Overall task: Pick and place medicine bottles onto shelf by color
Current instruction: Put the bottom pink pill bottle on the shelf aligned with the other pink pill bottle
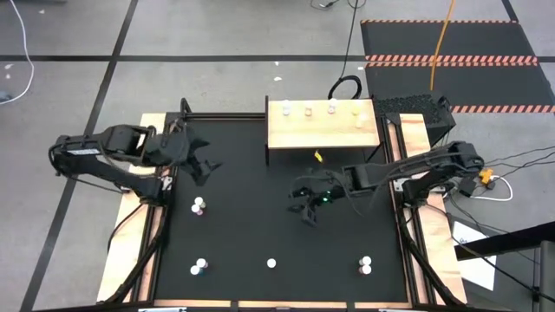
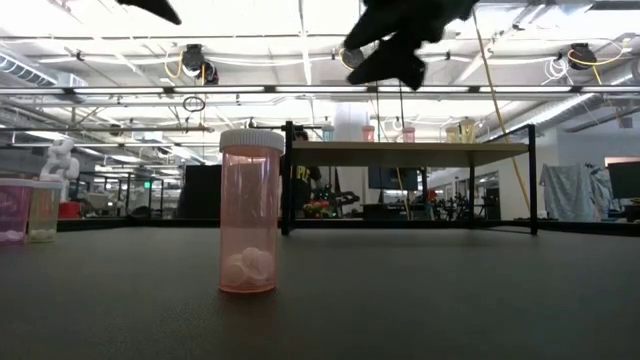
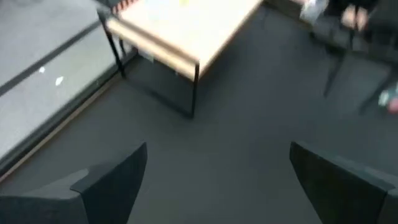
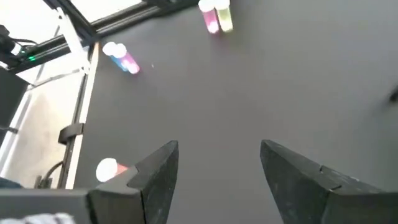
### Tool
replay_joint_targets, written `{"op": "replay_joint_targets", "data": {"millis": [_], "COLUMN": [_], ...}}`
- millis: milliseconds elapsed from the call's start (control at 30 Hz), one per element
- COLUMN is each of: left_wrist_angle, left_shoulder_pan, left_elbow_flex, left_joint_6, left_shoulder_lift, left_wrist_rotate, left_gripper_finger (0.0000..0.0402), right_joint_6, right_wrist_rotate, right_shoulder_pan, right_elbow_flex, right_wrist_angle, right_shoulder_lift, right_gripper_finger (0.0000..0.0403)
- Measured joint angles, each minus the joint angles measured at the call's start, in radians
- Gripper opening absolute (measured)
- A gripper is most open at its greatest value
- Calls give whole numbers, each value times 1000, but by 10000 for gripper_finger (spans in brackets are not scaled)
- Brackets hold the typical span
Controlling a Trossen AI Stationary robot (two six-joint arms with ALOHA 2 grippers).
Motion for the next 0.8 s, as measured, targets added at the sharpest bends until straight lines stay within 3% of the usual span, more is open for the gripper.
{"op": "replay_joint_targets", "data": {"millis": [167,400,500,633,800], "left_wrist_angle": [-145,-178,-178,-160,6], "left_shoulder_pan": [-111,-163,-163,-161,-153], "left_elbow_flex": [0,0,0,0,-1], "left_joint_6": [-119,-206,-217,-181,77], "left_shoulder_lift": [6,13,13,13,28], "left_wrist_rotate": [-56,-68,-68,-72,-142], "left_gripper_finger": [382,311,285,260,238], "right_joint_6": [-113,-253,-270,-265,-88], "right_wrist_rotate": [-39,-22,95,261,281], "right_shoulder_pan": [-34,-32,-31,1,29], "right_elbow_flex": [82,151,172,191,190], "right_wrist_angle": [45,89,-73,-352,-662], "right_shoulder_lift": [79,150,87,-96,-292], "right_gripper_finger": [224,224,224,224,224]}}
